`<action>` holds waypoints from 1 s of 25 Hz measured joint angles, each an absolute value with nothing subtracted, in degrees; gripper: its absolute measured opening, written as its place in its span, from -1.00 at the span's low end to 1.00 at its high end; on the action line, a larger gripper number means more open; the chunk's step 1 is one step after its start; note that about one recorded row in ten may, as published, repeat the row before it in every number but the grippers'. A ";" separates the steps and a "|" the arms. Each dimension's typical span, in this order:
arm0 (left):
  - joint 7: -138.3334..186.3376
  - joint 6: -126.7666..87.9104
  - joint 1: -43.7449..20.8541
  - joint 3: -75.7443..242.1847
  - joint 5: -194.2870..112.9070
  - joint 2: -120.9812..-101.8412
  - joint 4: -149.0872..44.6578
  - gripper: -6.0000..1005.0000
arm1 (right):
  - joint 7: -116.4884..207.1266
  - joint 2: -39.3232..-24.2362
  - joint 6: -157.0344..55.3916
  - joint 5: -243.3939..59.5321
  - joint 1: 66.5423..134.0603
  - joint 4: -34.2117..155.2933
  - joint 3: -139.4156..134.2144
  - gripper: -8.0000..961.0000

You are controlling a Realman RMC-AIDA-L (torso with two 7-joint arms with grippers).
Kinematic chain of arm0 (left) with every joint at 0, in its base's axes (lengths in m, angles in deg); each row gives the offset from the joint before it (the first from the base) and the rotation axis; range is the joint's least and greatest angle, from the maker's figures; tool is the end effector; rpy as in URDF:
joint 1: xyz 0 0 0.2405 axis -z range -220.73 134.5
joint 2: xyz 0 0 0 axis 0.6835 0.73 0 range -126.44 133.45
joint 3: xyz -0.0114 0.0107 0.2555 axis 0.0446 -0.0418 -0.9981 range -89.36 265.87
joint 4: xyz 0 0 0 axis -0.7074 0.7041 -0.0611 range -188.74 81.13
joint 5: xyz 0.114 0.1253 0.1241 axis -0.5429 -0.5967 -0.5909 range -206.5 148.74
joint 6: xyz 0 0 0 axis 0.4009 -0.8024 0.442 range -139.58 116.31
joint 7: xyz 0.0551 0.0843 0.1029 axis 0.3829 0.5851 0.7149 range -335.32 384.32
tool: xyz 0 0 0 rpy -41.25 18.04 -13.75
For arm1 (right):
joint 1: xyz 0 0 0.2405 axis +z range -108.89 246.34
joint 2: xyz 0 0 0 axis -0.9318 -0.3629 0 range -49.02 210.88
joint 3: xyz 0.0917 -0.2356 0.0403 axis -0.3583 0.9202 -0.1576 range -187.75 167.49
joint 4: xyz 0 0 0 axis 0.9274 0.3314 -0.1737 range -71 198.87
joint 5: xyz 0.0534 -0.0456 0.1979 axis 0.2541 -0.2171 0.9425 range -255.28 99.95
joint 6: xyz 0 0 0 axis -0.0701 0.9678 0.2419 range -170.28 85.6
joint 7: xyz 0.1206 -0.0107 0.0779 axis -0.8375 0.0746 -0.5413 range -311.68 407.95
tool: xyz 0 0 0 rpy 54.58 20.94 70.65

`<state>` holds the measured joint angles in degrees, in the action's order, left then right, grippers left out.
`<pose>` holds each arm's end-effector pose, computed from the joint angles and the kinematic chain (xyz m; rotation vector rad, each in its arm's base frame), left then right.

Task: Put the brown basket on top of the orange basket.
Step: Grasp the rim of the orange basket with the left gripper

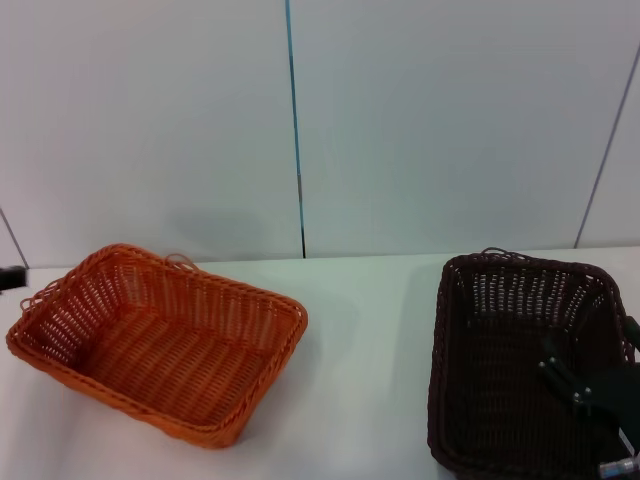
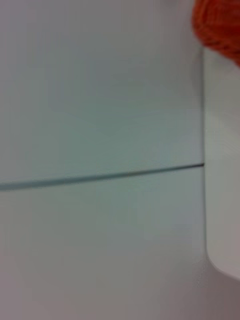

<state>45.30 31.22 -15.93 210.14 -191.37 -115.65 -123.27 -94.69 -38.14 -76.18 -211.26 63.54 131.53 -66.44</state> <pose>-0.2930 0.4188 0.1186 -1.6298 -1.0537 -0.0542 0.2510 0.2817 -0.0359 -0.5956 -2.0108 -1.7468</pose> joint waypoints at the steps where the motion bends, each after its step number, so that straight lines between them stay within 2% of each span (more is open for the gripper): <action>1: 46.74 32.33 -14.52 210.91 -190.96 -115.14 -121.60 0.83 | -94.69 -38.15 -76.17 -211.26 63.54 131.52 -66.47 0.92; 4: 51.65 35.68 -9.14 212.22 -189.80 -112.45 -113.92 0.83 | -94.69 -38.16 -76.17 -211.26 63.60 131.54 -66.50 0.92; 5: 51.65 35.68 -9.14 212.22 -189.80 -112.45 -113.92 0.83 | -94.69 -38.17 -76.17 -211.26 63.65 131.54 -66.51 0.92; 6: 53.95 36.15 -6.09 212.32 -189.65 -110.75 -108.22 0.83 | -94.69 -38.15 -76.17 -211.25 63.66 131.54 -66.54 0.92; 13: 58.67 31.88 1.67 213.41 -189.63 -107.03 -93.48 0.80 | -94.69 -38.17 -74.09 -211.26 64.07 131.65 -67.32 0.92; 19: 60.64 24.55 6.14 213.89 -189.64 -105.40 -82.62 0.77 | -94.77 -38.23 -73.63 -211.26 64.50 131.82 -67.35 0.92; 25: 61.64 19.62 7.28 213.99 -189.61 -105.15 -78.80 0.75 | -95.01 -38.34 -73.46 -211.22 65.02 131.98 -67.35 0.92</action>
